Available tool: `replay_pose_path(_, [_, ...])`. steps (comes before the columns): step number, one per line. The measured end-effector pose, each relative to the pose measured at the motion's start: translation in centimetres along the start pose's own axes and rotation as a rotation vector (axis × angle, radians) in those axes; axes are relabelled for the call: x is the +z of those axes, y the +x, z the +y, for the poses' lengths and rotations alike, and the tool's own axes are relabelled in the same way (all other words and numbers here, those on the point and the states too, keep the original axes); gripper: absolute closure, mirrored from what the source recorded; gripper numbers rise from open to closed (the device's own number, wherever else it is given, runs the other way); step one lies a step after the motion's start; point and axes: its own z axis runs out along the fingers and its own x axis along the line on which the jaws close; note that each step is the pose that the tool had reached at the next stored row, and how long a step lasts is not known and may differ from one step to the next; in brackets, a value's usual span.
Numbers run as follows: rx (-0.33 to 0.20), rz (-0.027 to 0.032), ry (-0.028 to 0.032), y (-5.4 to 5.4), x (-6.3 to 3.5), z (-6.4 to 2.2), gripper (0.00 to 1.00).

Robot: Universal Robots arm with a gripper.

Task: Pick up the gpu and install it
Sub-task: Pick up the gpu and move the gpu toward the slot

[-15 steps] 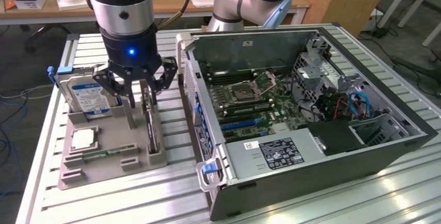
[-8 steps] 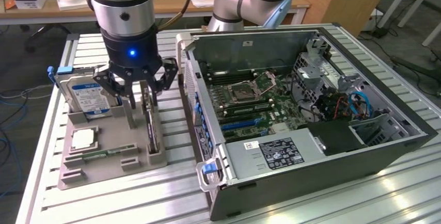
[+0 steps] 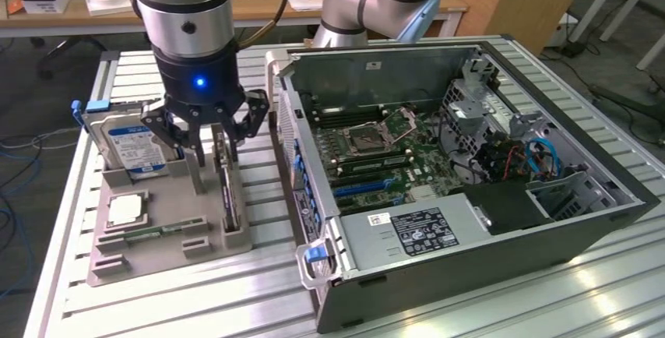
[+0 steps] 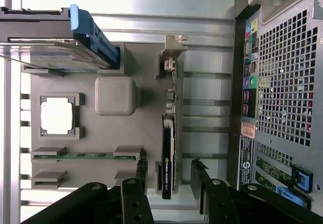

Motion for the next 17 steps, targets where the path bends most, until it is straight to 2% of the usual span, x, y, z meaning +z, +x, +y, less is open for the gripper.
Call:
replay_pose_path(10, [0.0,0.0001,0.0004,-0.11,0.11,-0.14,0.53])
replay_pose_path(17, [0.0,0.0001,0.0003,-0.19,0.6,-0.22,0.53])
